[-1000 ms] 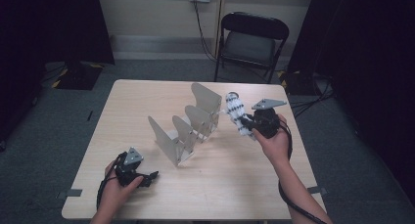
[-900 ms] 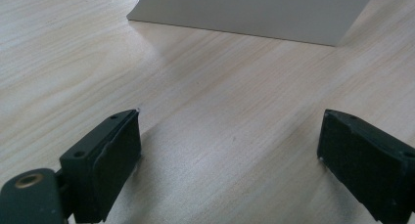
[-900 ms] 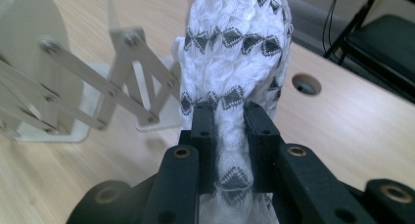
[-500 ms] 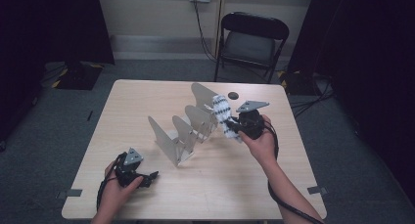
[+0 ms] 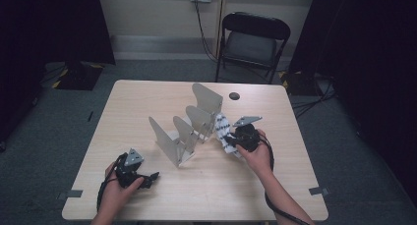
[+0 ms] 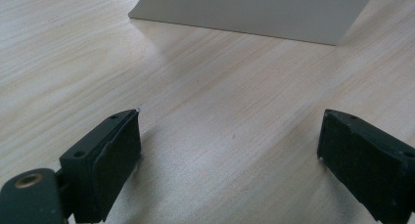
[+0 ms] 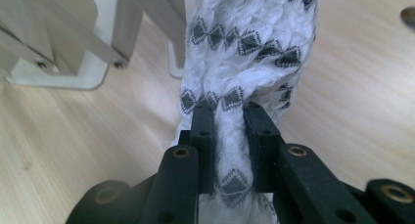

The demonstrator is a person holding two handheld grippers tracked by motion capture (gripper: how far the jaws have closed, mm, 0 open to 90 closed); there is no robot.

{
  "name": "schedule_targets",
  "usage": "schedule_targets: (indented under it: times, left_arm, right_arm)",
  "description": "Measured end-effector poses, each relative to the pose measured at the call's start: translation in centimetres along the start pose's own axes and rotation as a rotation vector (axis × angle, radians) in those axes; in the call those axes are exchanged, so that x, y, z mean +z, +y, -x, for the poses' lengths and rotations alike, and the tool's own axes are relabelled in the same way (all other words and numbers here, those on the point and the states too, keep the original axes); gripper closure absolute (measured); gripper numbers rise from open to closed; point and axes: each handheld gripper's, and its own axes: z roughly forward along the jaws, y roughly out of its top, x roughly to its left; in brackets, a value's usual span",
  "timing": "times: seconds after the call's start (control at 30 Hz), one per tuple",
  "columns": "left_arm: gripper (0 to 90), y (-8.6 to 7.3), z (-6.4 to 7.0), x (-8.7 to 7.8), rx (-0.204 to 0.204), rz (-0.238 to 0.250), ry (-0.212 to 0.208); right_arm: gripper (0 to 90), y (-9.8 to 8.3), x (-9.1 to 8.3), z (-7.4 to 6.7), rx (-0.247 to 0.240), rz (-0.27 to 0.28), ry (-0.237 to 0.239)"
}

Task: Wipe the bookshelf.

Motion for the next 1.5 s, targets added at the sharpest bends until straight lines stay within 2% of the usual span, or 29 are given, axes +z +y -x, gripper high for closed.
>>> schedule_targets:
  times: [0.2,0.33,0.47,0.53,0.57,0.6,0.63,0.73,0.77,0.83,0.97,1.07,1.1,1.17,1.2,1.23,1.3,1.37,1.43,1.47,1.5]
  left_arm:
    - [8.9,0.0,0.0,0.0,0.0,0.0,0.0]
    - [9.0,0.0,0.0,0.0,0.0,0.0,0.0]
    - [9.0,0.0,0.0,0.0,-0.001,0.001,0.001]
    - [8.9,0.0,0.0,0.0,-0.001,0.001,0.001]
    - [9.0,0.0,0.0,0.0,-0.002,0.001,0.001]
    - [9.0,0.0,0.0,0.0,-0.001,0.001,0.001]
    - [9.0,0.0,0.0,0.0,-0.001,0.001,0.001]
    - [9.0,0.0,0.0,0.0,-0.001,0.001,0.001]
    - [9.0,0.0,0.0,0.0,-0.001,0.001,0.001]
    - [9.0,0.0,0.0,0.0,-0.001,-0.001,0.0]
    - [9.0,0.0,0.0,0.0,0.0,-0.001,-0.001]
    - [8.9,0.0,0.0,0.0,0.0,-0.001,-0.001]
    - [9.0,0.0,0.0,0.0,-0.001,0.001,0.001]
    - [8.9,0.0,0.0,0.0,0.0,-0.001,-0.001]
    - [8.9,0.0,0.0,0.0,0.0,-0.002,-0.001]
    - [9.0,0.0,0.0,0.0,0.0,-0.002,-0.001]
    - [9.0,0.0,0.0,0.0,0.0,-0.001,-0.001]
    - [9.0,0.0,0.0,0.0,-0.001,0.0,0.0]
    - [9.0,0.0,0.0,0.0,0.0,-0.001,-0.001]
    - [9.0,0.0,0.0,0.0,0.0,-0.001,-0.001]
    - [9.0,0.0,0.0,0.0,0.0,-0.001,-0.001]
  right_arm:
    - [76.2,-1.6,1.1,-0.3,-0.015,-0.049,-0.006]
    - [73.8,-2.1,1.1,-0.3,-0.012,-0.051,-0.01]
    - [61.7,-2.7,0.6,0.0,0.006,-0.05,-0.026]
    - [58.9,-2.9,0.4,0.2,0.013,-0.049,-0.028]
    - [53.9,-3.1,0.0,0.6,0.027,-0.058,-0.053]
    - [53.9,-3.1,0.0,0.6,0.027,-0.058,-0.053]
    - [48.3,-3.2,-0.5,1.1,0.035,-0.067,-0.095]
    - [47.6,-3.2,-0.9,1.5,0.043,-0.066,-0.118]
    - [43.3,-3.1,-1.3,1.9,0.061,-0.052,-0.128]
    - [40.5,-2.8,-1.6,2.0,0.074,-0.022,-0.13]
    - [37.3,-2.3,-1.1,2.1,0.072,-0.006,-0.136]
    - [39.0,-2.4,0.2,2.0,0.071,-0.023,-0.114]
    - [42.0,-2.6,1.1,1.6,0.057,-0.031,-0.086]
    - [60.5,-2.8,1.5,1.4,0.043,-0.041,-0.076]
    - [72.5,-3.1,1.8,1.3,0.058,-0.042,-0.061]
    - [72.5,-3.1,1.8,1.3,0.058,-0.042,-0.061]
    - [77.0,-2.9,1.5,1.5,0.079,-0.062,-0.041]
    - [78.3,-2.5,0.8,1.6,0.059,-0.073,-0.06]
    - [78.6,-2.1,-0.7,2.0,0.083,-0.036,-0.057]
    - [78.6,-2.1,-0.7,2.0,0.083,-0.036,-0.057]
    - [78.7,-1.5,-1.9,2.2,0.076,-0.007,-0.062]
